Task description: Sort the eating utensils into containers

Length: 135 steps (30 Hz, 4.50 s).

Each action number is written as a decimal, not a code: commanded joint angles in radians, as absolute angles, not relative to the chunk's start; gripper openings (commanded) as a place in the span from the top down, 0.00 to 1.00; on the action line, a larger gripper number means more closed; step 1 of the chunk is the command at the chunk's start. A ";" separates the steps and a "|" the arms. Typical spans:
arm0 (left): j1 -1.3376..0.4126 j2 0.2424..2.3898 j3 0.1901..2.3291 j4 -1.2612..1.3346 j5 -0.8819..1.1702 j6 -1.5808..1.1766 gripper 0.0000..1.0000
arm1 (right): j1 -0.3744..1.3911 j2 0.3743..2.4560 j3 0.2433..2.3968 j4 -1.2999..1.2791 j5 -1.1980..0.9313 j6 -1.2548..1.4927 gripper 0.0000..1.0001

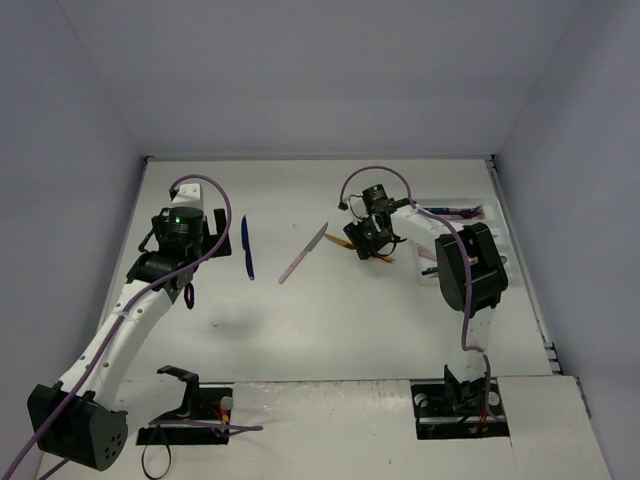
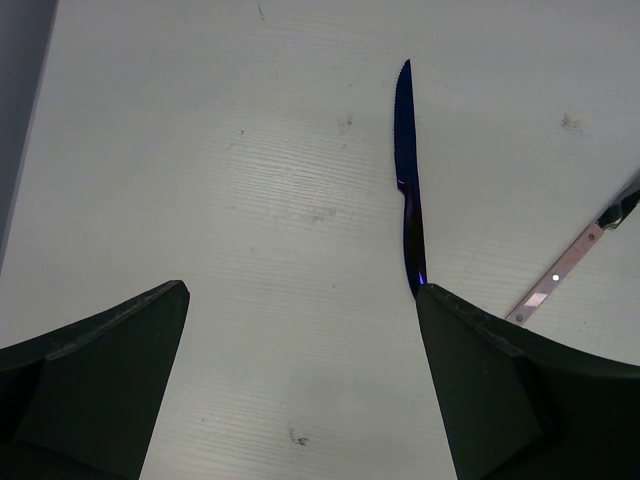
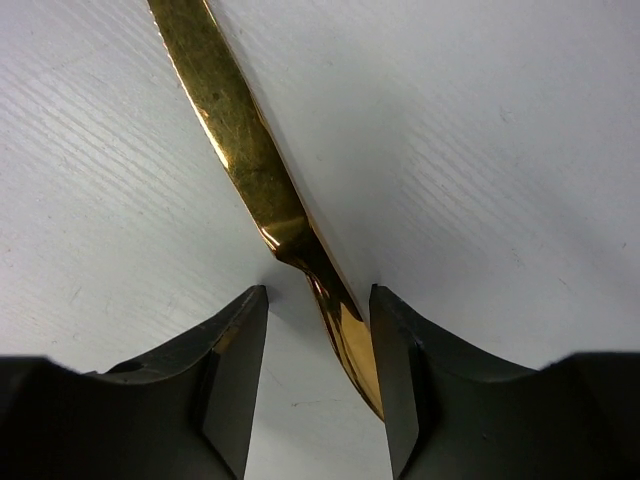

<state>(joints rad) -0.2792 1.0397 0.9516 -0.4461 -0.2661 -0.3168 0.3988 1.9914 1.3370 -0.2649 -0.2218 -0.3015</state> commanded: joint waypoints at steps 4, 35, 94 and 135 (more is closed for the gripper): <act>-0.278 1.039 0.976 -0.413 -0.270 -0.321 0.03 | 0.391 2.040 1.353 -0.301 -0.218 -0.314 0.68; -0.278 1.026 0.978 -0.413 -0.267 -0.322 0.03 | 0.236 1.494 1.180 -0.091 0.103 0.449 1.00; -0.279 1.002 0.979 -0.413 -0.272 -0.314 0.02 | 0.072 1.618 1.123 0.041 0.364 1.043 0.45; -0.281 1.000 0.977 -0.417 -0.294 -0.308 0.03 | 0.868 2.064 1.409 -0.215 0.426 0.601 0.46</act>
